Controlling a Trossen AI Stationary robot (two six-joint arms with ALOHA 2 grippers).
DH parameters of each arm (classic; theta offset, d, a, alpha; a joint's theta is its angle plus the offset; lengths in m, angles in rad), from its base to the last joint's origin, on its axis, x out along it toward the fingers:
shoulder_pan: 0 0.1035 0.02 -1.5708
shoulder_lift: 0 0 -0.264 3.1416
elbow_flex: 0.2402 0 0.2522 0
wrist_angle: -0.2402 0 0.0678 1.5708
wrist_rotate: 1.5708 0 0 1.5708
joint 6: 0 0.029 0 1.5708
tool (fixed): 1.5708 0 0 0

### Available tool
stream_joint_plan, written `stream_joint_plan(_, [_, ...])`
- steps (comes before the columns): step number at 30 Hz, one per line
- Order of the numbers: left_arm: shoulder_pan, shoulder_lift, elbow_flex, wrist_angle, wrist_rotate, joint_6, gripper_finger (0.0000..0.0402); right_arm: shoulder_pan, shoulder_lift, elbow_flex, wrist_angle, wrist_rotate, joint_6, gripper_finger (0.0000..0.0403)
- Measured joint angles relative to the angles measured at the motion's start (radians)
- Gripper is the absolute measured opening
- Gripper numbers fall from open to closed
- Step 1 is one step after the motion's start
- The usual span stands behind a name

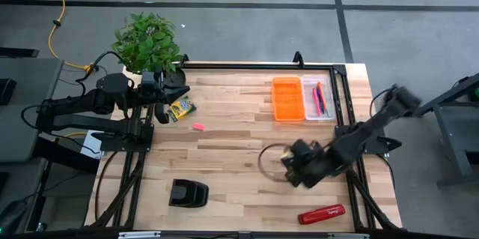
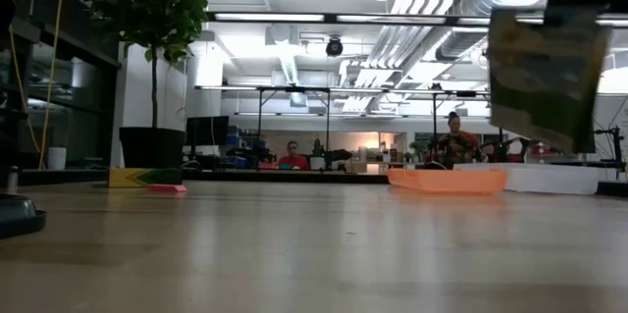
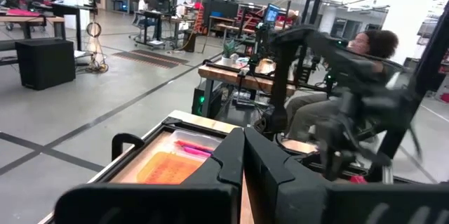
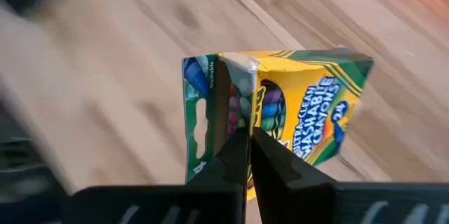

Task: Pack school essentials
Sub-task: Put the bottom yellow crayon box into the orange supply box

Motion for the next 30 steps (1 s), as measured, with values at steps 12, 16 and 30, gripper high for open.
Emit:
stream_joint_plan(12, [-0.004, 0.054, 0.0, -0.045, 0.023, -0.026, 0.0, -0.304, -0.547, -0.424, 0.764, -0.105, -0.657, 0.0])
stream_joint_plan(16, [-0.031, 0.104, 0.0, -0.045, 0.04, -0.035, 0.0, -0.426, -0.586, -0.415, 0.804, -0.191, -0.721, 0.0])
stream_joint_plan(30, [-0.082, 0.186, 0.0, 0.047, 0.113, 0.027, 0.0, -0.539, -0.572, -0.357, 0.834, -0.26, -0.693, 0.0])
